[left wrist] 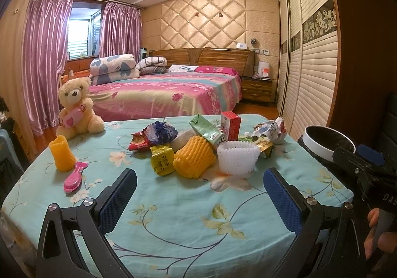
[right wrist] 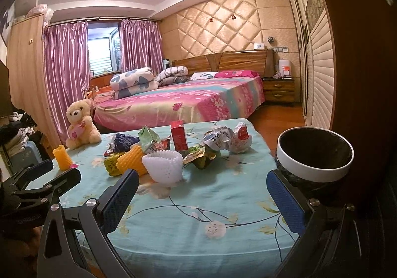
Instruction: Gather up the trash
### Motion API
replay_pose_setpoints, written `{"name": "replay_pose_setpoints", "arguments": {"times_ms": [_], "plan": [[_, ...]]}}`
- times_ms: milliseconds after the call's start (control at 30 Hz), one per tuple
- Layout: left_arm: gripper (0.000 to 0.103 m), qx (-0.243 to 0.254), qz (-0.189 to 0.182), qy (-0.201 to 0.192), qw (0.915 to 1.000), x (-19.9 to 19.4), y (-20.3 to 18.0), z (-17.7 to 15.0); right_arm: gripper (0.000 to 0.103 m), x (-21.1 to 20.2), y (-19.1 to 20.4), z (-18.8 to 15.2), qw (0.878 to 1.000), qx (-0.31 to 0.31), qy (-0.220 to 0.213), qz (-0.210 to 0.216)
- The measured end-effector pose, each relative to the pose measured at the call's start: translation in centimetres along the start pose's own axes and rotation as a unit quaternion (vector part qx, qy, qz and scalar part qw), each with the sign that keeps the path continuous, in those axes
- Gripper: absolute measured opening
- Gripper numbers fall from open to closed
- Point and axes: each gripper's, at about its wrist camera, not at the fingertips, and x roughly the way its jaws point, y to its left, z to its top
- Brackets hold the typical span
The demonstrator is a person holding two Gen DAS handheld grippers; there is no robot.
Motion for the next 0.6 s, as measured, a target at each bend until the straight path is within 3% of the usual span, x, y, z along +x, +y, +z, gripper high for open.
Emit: {"name": "replay_pose_setpoints", "arguments": {"times_ms": [600], "plan": [[0.102, -0.001, 0.002, 0.002, 1.0000, 0.16, 0.20, -0.06, 0.103, 0.27, 0.24, -0.16, 1.000, 0.007, 0.006, 0.008]]}}
